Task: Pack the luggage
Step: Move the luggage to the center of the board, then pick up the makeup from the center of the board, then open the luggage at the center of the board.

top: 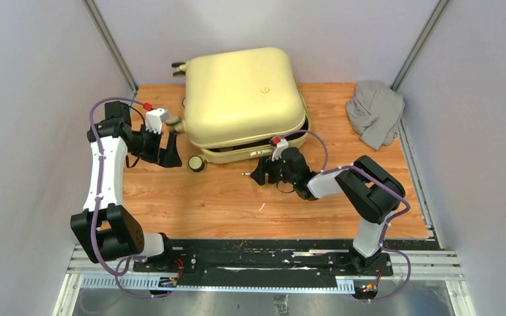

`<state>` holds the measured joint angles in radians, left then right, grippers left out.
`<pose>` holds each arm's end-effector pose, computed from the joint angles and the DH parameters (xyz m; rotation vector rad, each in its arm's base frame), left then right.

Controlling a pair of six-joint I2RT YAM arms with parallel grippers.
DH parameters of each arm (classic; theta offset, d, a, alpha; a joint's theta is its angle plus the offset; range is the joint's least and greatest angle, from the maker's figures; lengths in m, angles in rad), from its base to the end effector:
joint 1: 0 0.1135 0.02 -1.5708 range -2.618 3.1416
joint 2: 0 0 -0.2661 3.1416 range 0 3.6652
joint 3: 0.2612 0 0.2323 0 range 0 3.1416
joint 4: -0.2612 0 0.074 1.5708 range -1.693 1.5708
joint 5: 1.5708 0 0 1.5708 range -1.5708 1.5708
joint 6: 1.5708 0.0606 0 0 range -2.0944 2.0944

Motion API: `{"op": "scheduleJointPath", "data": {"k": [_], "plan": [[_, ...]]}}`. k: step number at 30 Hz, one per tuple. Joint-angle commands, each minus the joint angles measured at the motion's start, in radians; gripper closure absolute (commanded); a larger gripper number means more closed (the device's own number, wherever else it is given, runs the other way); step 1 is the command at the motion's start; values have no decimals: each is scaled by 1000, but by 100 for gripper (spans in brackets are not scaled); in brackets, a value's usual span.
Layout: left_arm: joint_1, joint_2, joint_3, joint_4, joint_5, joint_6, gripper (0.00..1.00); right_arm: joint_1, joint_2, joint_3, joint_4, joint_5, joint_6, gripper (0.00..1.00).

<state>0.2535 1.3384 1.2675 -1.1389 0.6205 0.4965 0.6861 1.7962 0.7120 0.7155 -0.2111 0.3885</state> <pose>0.2318 0.0237 0.3010 0.4528 2.4892 -0.5847 0.2718 0.2390 0.1545 -0.4486 1.9938 0.9008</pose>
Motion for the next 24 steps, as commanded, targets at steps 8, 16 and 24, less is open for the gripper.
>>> {"op": "scheduleJointPath", "data": {"k": [8, 16, 24], "plan": [[-92, 268, 312, 2, 25, -111, 0, 73, 33, -120, -30, 1, 43, 30], [-92, 221, 321, 2, -9, -97, 0, 177, -14, -76, -230, 100, -39, 33], [-83, 238, 301, 4, -101, -23, 0, 205, -60, -56, -344, 147, -95, 34]]}}
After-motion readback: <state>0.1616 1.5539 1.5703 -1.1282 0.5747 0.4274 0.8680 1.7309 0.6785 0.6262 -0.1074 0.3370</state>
